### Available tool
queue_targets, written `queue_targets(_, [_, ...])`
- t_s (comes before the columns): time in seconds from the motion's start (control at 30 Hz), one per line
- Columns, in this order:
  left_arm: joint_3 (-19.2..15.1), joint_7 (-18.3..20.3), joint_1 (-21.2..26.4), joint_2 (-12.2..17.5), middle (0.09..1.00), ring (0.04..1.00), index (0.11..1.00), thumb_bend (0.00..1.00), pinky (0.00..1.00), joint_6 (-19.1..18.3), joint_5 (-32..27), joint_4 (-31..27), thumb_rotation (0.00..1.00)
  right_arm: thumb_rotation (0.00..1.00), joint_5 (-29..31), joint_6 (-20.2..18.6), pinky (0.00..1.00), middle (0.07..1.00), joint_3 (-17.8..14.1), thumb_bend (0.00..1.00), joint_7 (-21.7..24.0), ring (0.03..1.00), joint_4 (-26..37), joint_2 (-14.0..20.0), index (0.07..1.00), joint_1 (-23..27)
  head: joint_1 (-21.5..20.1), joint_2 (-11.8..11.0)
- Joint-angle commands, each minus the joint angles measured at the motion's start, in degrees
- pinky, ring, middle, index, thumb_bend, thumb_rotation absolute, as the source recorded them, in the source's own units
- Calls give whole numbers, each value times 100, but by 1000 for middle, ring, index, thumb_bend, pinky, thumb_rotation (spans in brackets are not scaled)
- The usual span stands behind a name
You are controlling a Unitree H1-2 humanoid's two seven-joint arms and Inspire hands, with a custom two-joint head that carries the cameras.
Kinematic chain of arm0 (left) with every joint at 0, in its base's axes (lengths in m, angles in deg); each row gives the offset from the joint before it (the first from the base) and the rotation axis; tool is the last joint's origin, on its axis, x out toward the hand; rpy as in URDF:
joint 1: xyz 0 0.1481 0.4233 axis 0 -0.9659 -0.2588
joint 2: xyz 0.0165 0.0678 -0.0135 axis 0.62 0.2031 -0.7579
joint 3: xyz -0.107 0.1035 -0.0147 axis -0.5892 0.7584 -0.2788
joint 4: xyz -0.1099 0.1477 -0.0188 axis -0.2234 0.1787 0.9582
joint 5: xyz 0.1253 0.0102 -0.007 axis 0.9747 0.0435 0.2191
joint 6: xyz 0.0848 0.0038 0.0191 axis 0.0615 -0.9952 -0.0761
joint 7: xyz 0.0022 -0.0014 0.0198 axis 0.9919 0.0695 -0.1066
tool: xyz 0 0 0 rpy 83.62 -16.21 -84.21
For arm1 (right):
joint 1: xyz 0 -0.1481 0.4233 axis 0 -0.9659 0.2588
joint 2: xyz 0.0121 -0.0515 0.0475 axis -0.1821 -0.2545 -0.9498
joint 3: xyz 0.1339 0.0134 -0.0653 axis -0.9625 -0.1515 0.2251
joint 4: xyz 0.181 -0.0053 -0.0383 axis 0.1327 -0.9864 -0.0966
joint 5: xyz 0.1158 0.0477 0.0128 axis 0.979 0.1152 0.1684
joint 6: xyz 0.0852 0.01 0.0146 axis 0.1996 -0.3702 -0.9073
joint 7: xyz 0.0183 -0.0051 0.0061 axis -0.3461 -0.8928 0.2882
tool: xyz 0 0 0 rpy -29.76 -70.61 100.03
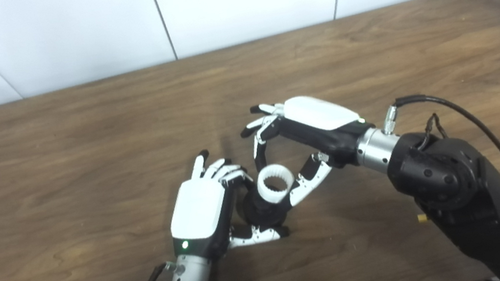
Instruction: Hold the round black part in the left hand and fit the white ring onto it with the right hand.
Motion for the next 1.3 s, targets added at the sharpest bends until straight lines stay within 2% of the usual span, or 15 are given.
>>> queue_targets(0.0, [30,-42,99,-30,732,847,482,525,1000,-1,95,-7,59,133,-39,119,1000,854,1,524,-68,993,80,-59,482,164,3,7])
queue_targets(0.4, [58,16,112,-55,737,855,483,525,1000,-84,141,-39,59,131,-62,560,1000,847,109,523,-380,994,-239,-148,482,30,27,-7])
queue_targets(1.27, [83,25,120,-99,735,846,482,525,1000,-115,174,-75,59,131,-307,959,1000,840,95,524,-529,977,-529,-187,483,-192,34,6])
